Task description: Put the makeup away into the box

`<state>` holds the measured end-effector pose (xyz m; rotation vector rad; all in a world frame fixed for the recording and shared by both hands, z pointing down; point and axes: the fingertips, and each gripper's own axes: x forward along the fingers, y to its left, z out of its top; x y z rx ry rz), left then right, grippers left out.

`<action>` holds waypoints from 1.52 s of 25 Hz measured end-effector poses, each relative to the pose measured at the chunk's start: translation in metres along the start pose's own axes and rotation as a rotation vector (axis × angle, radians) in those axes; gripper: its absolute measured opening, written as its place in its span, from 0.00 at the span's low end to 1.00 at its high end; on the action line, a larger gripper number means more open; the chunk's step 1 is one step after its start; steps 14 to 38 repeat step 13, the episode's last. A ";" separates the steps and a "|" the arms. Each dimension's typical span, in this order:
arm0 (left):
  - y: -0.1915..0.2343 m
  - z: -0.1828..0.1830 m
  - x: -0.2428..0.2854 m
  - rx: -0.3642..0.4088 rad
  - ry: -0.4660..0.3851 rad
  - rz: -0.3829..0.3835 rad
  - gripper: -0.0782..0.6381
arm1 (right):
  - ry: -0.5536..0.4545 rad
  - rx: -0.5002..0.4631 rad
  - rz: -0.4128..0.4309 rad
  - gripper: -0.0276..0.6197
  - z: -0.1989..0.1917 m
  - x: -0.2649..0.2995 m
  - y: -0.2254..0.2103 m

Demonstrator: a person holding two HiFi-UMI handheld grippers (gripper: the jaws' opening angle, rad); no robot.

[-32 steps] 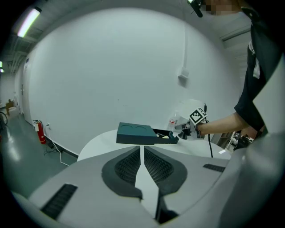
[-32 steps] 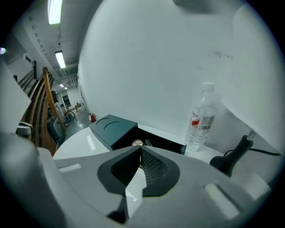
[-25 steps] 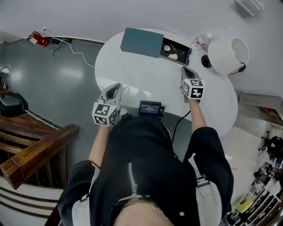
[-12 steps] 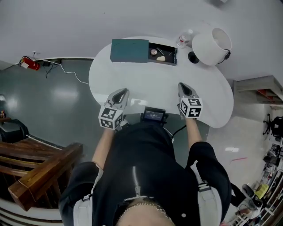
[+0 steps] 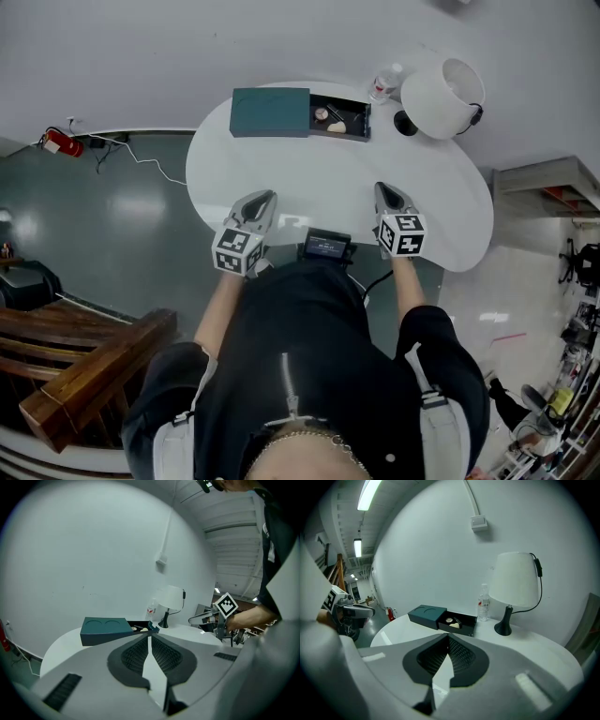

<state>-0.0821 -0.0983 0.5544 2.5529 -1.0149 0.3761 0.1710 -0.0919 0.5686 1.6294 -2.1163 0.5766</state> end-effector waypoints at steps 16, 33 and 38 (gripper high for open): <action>0.008 0.004 0.006 -0.015 0.006 0.026 0.13 | 0.018 -0.036 0.042 0.05 0.017 0.024 -0.002; 0.008 0.004 0.006 -0.015 0.006 0.026 0.13 | 0.018 -0.036 0.042 0.05 0.017 0.024 -0.002; 0.008 0.004 0.006 -0.015 0.006 0.026 0.13 | 0.018 -0.036 0.042 0.05 0.017 0.024 -0.002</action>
